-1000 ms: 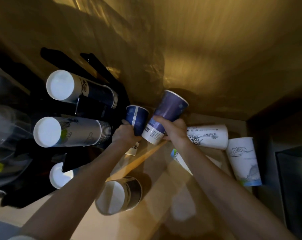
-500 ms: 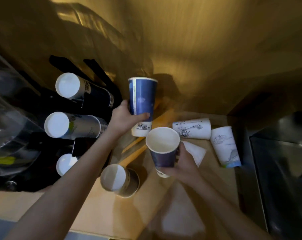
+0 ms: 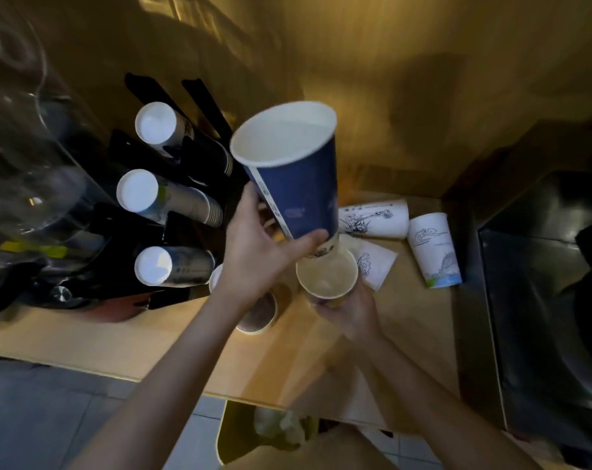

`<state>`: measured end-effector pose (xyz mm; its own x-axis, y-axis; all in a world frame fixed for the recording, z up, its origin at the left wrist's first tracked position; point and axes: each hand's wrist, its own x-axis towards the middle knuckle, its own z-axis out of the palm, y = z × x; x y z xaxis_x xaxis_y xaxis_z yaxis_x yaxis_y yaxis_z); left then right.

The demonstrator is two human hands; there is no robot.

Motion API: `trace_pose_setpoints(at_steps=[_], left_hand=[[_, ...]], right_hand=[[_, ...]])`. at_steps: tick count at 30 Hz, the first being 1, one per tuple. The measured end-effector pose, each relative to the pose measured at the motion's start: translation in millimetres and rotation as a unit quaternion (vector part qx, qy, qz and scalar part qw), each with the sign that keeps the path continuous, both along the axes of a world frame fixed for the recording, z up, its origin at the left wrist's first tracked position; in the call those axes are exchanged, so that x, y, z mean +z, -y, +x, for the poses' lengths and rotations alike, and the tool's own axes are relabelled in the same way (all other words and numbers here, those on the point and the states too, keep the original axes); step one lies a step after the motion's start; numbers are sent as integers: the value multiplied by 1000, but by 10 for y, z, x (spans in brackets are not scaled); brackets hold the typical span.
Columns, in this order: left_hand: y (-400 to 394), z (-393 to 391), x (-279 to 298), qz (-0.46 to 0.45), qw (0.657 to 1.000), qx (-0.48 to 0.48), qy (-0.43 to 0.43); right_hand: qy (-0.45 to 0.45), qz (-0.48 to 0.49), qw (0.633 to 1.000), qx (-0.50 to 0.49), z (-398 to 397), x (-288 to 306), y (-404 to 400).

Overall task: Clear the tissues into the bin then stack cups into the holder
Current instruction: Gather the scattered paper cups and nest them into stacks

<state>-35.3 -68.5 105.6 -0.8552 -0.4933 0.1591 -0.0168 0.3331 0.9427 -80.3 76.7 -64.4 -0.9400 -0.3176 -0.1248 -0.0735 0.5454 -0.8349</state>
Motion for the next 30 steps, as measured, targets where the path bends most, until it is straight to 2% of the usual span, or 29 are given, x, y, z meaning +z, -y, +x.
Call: trace_pose_setpoints(at_steps=[3,5,9,11,13,16,19,23,27,29,30], left_hand=[[-150,128,-168,-19,1000,-14,3],[-228,172,-315,-50,999,-11,13],[-348,245,-685,-56,996,37,58],[-402,279,-833,-43,996,44,62],[-451,300,-909,-50,997,31,57],[-491,291,-942,-56,996,20,64],[-510,271,-953,-65,995,34,74],[-512,248,-948,-82,989,45,114],[-504,221,-957,-88,988,35,122],[-482,215,-954,-93,986,38,130],[-473,216,-956,-98,986,36,132]], right_hand=[[40,-8,999,14,-13,28,-19],[79,-48,996,18,11,64,-26],[95,-97,991,4,23,79,-20],[127,-136,982,-12,14,76,-25],[146,-136,980,-6,0,74,-22],[216,-184,958,-45,-8,61,17],[214,-168,961,-57,-18,86,11],[167,-183,967,-66,-37,-15,17],[175,-194,962,-83,-1,22,33],[193,-175,963,-69,-6,65,39],[171,-152,972,-48,-18,56,16]])
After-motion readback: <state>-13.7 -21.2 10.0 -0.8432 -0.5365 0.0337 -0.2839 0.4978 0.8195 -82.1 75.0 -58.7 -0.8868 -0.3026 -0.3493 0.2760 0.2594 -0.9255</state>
